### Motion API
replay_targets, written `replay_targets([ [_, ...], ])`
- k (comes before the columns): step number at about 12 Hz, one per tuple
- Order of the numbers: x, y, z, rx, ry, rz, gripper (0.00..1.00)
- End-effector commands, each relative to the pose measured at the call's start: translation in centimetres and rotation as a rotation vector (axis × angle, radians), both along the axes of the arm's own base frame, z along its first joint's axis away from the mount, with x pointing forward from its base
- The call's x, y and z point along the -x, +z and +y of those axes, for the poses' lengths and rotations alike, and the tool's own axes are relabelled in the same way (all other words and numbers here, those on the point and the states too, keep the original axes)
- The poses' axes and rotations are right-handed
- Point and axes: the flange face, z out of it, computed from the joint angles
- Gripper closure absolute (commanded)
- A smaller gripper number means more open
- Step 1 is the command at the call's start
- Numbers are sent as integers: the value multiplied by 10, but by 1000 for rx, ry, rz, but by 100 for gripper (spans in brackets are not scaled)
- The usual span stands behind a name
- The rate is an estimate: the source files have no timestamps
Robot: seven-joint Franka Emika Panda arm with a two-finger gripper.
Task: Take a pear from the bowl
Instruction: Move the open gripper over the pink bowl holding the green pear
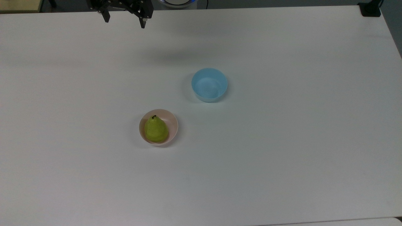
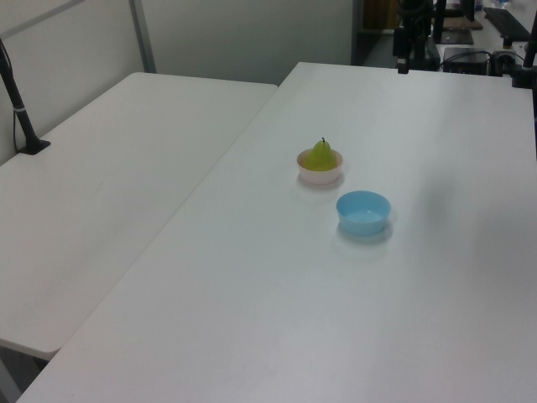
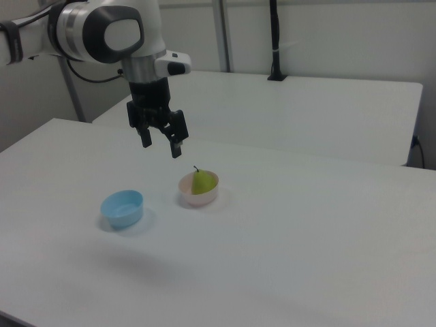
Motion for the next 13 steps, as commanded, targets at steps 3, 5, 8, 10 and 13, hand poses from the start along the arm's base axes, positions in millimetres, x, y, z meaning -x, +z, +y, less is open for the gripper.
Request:
replay_targets([
  [3, -6, 5, -8, 11, -6, -12, 0],
  [5, -9, 3, -8, 10, -9, -12, 0],
  [8, -40, -6, -5, 3, -18, -21, 0],
  [10, -78, -25, 15, -36, -26, -52, 0],
  [13, -130, -85, 47, 9, -65, -153, 0],
])
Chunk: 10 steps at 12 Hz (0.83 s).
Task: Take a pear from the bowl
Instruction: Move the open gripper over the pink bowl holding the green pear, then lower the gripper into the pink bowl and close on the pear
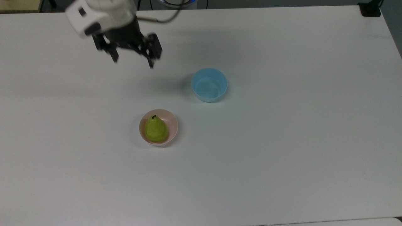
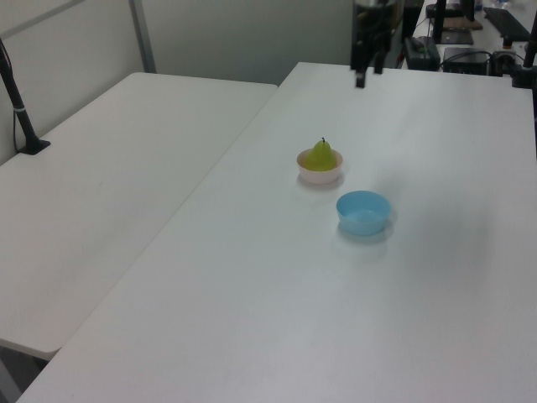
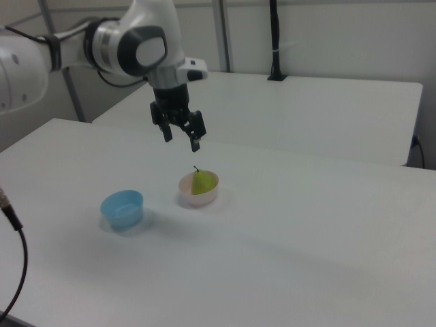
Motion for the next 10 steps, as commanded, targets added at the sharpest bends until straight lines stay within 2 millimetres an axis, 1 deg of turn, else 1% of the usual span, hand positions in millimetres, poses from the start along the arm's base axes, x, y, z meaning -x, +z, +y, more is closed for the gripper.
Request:
replay_targets([
  [1, -55, -59, 26, 37, -95, -110, 0],
  [3, -68, -90, 43, 56, -63, -132, 0],
  [6, -79, -133, 44, 86, -34, -125, 0],
  [7, -80, -147, 49, 96, -12, -110, 0],
  [8, -81, -161, 51, 109, -2, -92, 3],
  [9, -81, -168, 54, 114, 8, -81, 10],
  [10, -81, -174, 54, 130, 23, -70, 12],
])
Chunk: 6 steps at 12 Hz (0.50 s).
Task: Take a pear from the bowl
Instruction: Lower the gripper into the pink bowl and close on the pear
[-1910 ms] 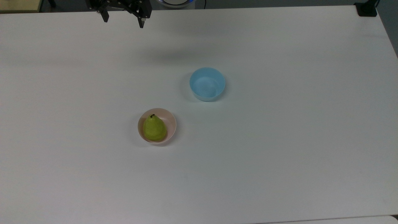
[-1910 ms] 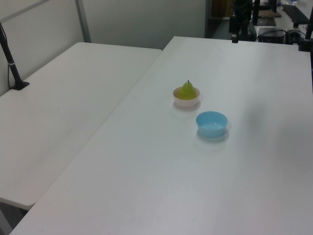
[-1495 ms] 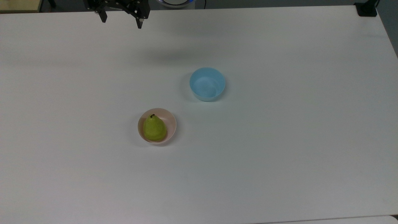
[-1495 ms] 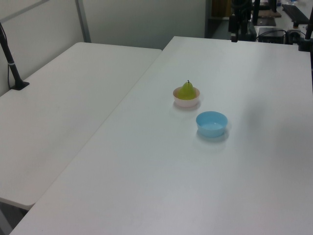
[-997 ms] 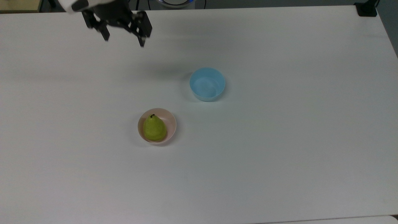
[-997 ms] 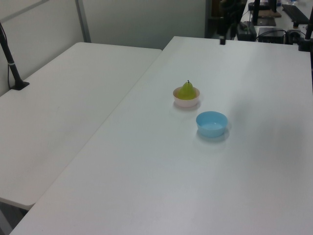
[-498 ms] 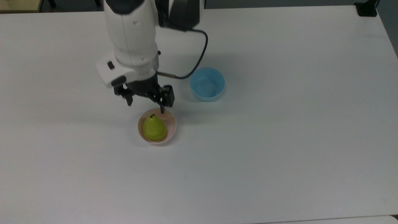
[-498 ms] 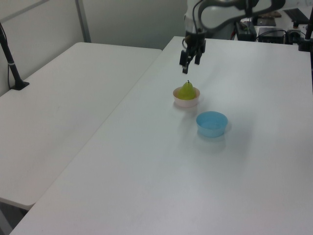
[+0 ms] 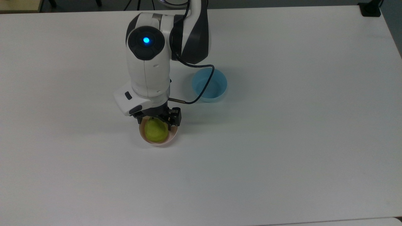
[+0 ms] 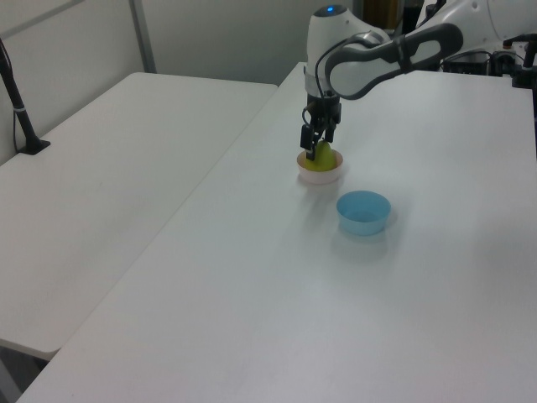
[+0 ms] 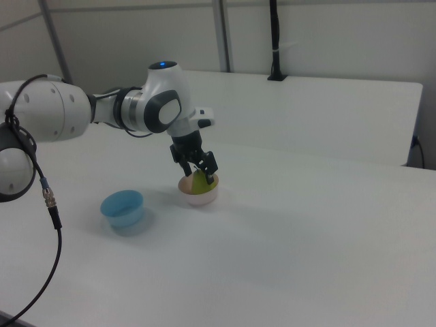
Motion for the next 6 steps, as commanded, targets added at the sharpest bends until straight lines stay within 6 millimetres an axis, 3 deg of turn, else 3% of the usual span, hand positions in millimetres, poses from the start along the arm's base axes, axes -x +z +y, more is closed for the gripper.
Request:
replay_targets([
  [1, -5, -16, 6, 54, 47, 9, 15],
  [2, -6, -19, 5, 58, 50, -1, 17],
  [3, -7, -19, 6, 71, 68, -16, 26],
  [5, -6, -17, 10, 73, 114, -13, 61],
  [6, -6, -6, 9, 65, 112, -28, 71],
])
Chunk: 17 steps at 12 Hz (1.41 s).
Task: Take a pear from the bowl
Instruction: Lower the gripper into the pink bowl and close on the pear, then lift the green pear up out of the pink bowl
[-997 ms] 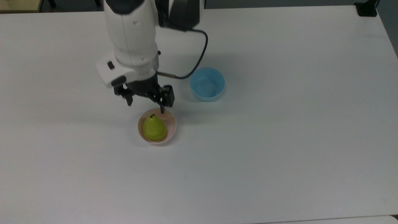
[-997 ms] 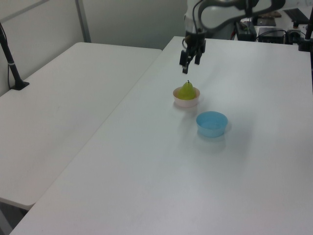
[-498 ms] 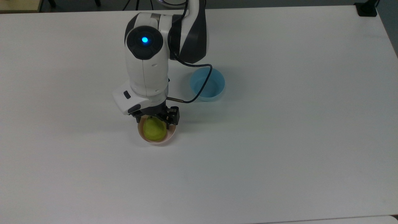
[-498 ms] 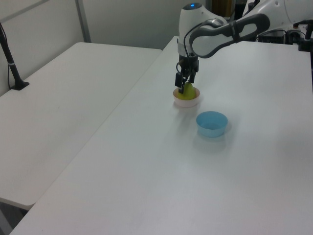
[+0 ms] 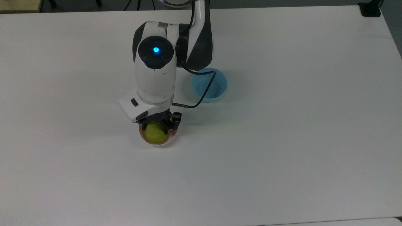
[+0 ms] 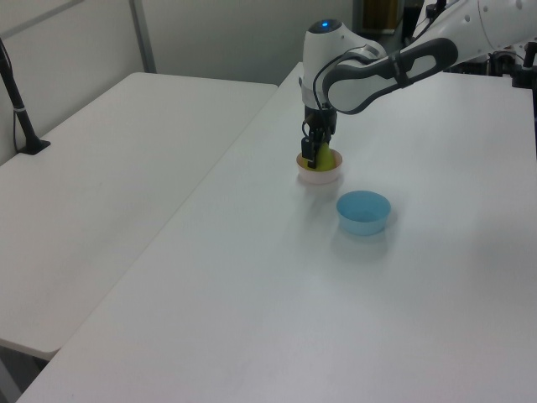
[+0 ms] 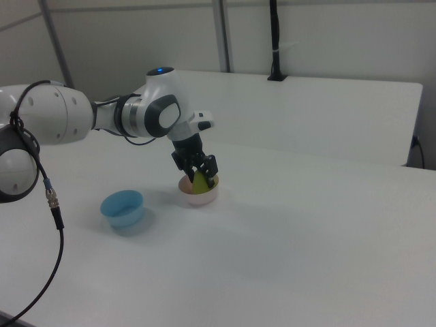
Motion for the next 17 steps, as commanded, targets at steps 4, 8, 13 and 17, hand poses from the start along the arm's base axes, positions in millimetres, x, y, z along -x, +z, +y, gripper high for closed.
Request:
replay_targets([
  [4, 23, 84, -7, -33, 36, -90, 73],
  [8, 103, 115, -45, -82, 172, -2, 73],
  [13, 145, 73, -92, -106, 231, 200, 73],
  [17, 133, 16, -97, -30, 257, 264, 71],
])
